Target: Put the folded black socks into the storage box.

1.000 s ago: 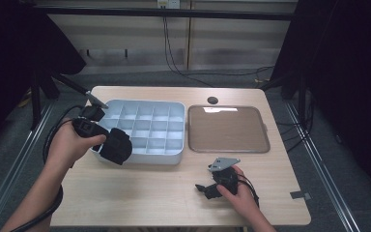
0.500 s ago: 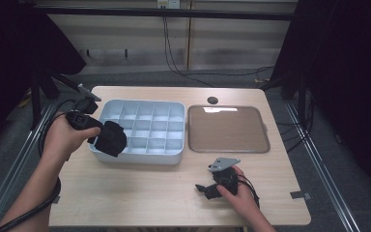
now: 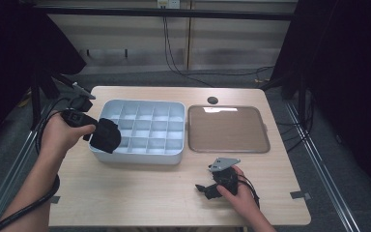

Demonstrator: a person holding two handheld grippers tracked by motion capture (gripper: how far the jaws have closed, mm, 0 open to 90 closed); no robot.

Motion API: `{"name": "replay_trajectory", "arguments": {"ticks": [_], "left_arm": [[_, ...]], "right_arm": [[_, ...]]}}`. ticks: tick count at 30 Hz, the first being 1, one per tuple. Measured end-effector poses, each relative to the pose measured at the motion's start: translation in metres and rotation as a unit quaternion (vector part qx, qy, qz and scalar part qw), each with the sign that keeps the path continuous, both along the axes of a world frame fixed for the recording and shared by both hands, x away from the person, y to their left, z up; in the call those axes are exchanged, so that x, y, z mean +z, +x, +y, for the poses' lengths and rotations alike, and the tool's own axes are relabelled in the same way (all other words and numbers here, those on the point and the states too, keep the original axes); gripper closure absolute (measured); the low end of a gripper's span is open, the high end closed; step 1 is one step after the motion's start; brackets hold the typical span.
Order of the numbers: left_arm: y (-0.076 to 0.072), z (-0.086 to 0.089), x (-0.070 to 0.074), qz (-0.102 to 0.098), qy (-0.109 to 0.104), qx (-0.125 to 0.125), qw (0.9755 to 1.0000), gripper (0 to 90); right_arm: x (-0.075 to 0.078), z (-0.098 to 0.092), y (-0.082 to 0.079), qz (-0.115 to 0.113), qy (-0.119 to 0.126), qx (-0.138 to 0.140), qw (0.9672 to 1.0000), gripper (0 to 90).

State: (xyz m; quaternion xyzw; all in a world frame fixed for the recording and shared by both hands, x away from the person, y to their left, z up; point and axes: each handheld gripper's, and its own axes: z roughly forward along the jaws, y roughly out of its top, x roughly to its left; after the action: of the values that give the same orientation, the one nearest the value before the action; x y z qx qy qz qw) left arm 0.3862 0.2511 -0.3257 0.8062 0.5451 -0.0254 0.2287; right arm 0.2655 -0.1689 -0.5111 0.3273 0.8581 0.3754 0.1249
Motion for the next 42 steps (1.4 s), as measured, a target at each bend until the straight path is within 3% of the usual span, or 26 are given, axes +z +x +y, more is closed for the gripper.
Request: {"name": "replay_trajectory", "arguments": {"ticks": [18, 28, 39, 42], "left_arm": [[0.018, 0.013, -0.015, -0.001, 0.019, 0.012, 0.9997, 69.2], [0.025, 0.017, -0.03, 0.002, 0.016, 0.025, 0.9996, 69.2], [0.03, 0.024, -0.037, 0.008, 0.034, 0.03, 0.9989, 69.2], [0.031, 0.025, -0.04, 0.013, 0.029, 0.033, 0.9989, 69.1]], "right_arm": [[0.0, 0.0, 0.0, 0.0, 0.0, 0.001, 1.0, 12.9], [0.0, 0.0, 0.0, 0.0, -0.001, 0.0, 1.0, 12.9], [0.0, 0.0, 0.0, 0.0, 0.001, 0.001, 1.0, 12.9], [0.0, 0.0, 0.0, 0.0, 0.001, 0.001, 1.0, 12.9]]}}
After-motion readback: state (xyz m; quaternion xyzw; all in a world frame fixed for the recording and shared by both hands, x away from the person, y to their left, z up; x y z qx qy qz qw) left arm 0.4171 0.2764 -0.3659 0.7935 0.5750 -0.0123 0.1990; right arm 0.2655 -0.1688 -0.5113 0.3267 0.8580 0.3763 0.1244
